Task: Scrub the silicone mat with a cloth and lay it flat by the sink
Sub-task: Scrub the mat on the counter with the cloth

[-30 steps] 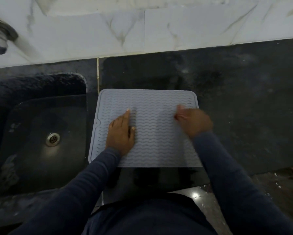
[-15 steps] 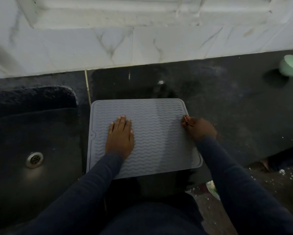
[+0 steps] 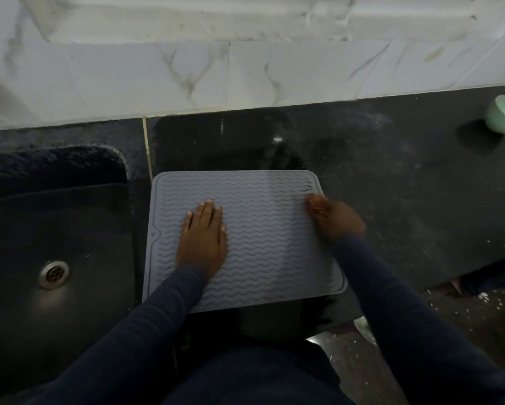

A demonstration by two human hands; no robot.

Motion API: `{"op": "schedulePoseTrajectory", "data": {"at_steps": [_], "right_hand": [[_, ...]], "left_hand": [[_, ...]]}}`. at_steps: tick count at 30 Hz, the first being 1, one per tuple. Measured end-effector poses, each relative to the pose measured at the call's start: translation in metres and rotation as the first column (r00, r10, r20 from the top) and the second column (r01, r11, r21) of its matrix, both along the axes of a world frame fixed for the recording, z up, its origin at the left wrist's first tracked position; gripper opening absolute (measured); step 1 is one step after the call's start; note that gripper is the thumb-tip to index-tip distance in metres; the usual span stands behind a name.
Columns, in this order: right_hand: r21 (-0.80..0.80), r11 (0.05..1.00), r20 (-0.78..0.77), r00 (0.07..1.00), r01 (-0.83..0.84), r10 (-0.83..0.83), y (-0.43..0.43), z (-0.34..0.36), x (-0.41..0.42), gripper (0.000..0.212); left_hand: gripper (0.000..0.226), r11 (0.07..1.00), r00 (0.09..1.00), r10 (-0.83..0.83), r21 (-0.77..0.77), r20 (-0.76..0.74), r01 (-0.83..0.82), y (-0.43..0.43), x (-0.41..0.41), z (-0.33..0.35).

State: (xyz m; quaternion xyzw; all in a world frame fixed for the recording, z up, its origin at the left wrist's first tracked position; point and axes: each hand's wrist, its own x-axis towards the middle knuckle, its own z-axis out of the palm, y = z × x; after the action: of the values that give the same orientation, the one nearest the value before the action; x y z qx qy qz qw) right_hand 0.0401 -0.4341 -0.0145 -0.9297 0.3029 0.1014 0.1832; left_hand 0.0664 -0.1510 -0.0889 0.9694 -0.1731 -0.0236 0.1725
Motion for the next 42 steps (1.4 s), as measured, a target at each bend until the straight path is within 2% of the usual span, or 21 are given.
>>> {"op": "schedulePoseTrajectory", "data": {"at_steps": [2,4,6,8,10,11,12,15,17,20,23,25,27,28,30,34,37,40,42], "right_hand": [[-0.031,0.998,-0.048,0.997,0.059,-0.061,-0.023,0.001,0.007,0.076],[-0.034,0.999,-0.024,0.999,0.041,-0.042,-0.007,0.002,0.021,0.064],[0.044,0.995,0.112,0.990,-0.087,0.082,0.035,0.004,0.035,0.049],[0.156,0.942,0.206,0.943,-0.296,0.262,0.093,0.003,0.039,0.044],[0.181,0.878,0.129,0.896,-0.443,0.426,0.138,0.005,0.038,0.048],[0.154,0.875,0.071,0.888,-0.459,0.453,0.144,0.003,0.037,0.050],[0.139,0.897,0.046,0.907,-0.420,0.418,0.138,0.000,0.036,0.051],[0.170,0.968,0.059,0.982,-0.186,0.178,0.069,-0.009,0.030,0.066],[0.074,0.995,0.018,0.998,-0.061,0.059,0.014,-0.007,0.024,0.068],[0.003,1.000,-0.072,0.997,0.023,-0.023,-0.024,0.005,0.025,0.070],[0.048,0.999,0.010,1.000,-0.014,0.014,0.006,0.009,0.041,0.055],[0.166,0.969,0.129,0.978,-0.183,0.163,0.062,0.000,0.047,0.047],[0.253,0.907,0.115,0.942,-0.336,0.317,0.121,-0.015,0.042,0.051],[0.237,0.898,0.095,0.929,-0.369,0.357,0.138,-0.017,0.037,0.053],[0.173,0.930,0.069,0.946,-0.323,0.316,0.127,-0.017,0.033,0.054],[0.042,0.995,-0.006,0.996,-0.092,0.093,0.027,-0.010,0.029,0.071],[-0.058,0.997,-0.072,0.996,0.047,-0.051,-0.013,-0.005,0.031,0.069],[-0.027,1.000,-0.031,1.000,0.005,-0.006,0.016,0.004,0.043,0.053],[0.070,0.974,0.043,0.976,-0.216,0.214,0.071,-0.002,0.048,0.056]], "left_hand": [[0.059,1.000,1.000,0.003,0.001,0.006,-0.003,0.000,0.000,0.000],[0.058,1.000,1.000,0.016,-0.019,0.007,-0.015,-0.002,0.001,0.003],[0.058,0.997,0.999,0.041,-0.061,0.005,-0.041,-0.006,0.004,0.010],[0.059,0.995,0.999,0.050,-0.086,0.006,-0.050,-0.008,0.011,0.014],[0.061,0.998,1.000,0.027,-0.062,-0.006,-0.028,-0.008,0.017,0.012],[0.063,0.999,1.000,0.014,-0.035,-0.013,-0.015,-0.006,0.019,0.009],[0.065,1.000,1.000,0.007,-0.006,-0.017,-0.007,-0.005,0.020,0.007],[0.064,1.000,1.000,0.011,0.020,-0.021,-0.010,-0.003,0.019,0.004],[0.064,1.000,1.000,0.008,0.010,-0.018,-0.008,-0.003,0.018,0.004],[0.063,1.000,1.000,0.007,0.006,-0.029,-0.007,-0.003,0.019,0.006],[0.061,1.000,1.000,0.007,-0.002,-0.019,-0.007,-0.004,0.018,0.006],[0.058,1.000,1.000,0.000,0.005,-0.023,0.000,-0.002,0.018,0.004],[0.058,1.000,1.000,-0.008,0.021,-0.005,0.008,-0.002,0.018,0.003],[0.059,1.000,1.000,-0.011,0.026,-0.002,0.011,-0.001,0.018,0.002],[0.059,1.000,1.000,-0.006,0.027,-0.006,0.007,-0.002,0.019,0.002],[0.060,1.000,1.000,-0.001,0.016,-0.016,0.002,-0.002,0.018,0.003],[0.063,1.000,1.000,0.000,0.010,-0.018,0.000,-0.002,0.018,0.004],[0.062,1.000,1.000,-0.001,0.007,-0.021,0.001,-0.003,0.018,0.005],[0.061,1.000,1.000,-0.003,0.015,-0.029,0.003,-0.002,0.018,0.005]]}}
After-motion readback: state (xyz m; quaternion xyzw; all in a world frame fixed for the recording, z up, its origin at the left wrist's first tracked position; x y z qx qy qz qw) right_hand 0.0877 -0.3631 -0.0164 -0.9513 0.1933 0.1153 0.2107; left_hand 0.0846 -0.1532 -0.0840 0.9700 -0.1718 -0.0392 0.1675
